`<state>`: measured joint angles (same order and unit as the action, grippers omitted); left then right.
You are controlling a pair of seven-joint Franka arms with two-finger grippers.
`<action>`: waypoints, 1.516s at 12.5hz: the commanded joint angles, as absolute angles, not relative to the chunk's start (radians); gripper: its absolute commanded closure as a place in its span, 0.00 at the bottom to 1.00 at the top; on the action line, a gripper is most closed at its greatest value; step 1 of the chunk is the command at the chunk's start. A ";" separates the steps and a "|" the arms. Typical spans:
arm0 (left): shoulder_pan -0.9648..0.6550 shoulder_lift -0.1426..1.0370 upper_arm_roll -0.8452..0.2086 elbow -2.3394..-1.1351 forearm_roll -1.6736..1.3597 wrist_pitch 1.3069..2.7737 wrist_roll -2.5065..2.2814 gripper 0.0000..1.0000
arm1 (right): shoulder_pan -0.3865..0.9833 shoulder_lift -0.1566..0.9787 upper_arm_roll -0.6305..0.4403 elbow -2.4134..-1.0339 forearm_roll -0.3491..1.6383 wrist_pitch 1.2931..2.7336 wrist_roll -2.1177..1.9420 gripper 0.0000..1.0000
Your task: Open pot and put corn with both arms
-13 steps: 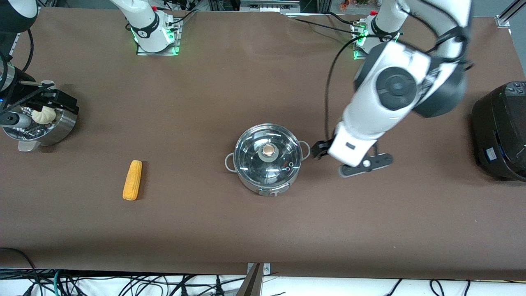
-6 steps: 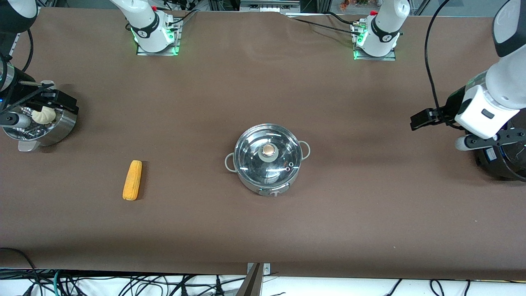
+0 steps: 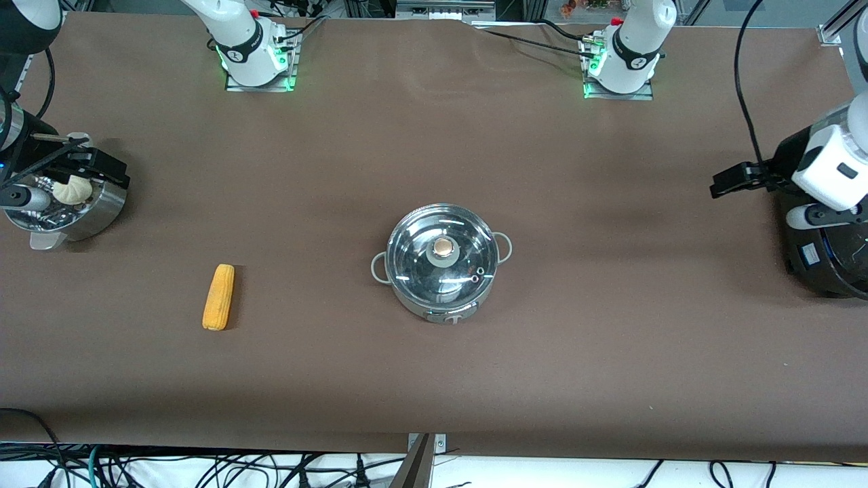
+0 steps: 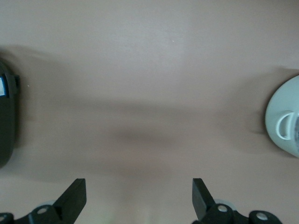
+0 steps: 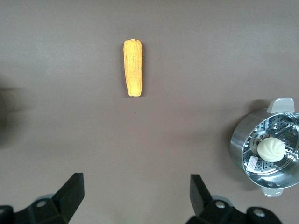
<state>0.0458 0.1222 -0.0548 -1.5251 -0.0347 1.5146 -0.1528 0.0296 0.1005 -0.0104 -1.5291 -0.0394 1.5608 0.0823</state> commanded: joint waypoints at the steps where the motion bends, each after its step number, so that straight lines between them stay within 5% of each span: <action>1: 0.071 0.054 -0.067 -1.603 -0.043 1.555 -0.114 0.00 | 0.021 0.109 -0.002 -1.508 -0.048 1.559 0.075 0.00; 19: 0.075 0.063 -0.066 -1.560 0.000 1.505 -0.083 0.00 | 0.023 0.109 -0.002 -1.505 -0.048 1.560 0.074 0.00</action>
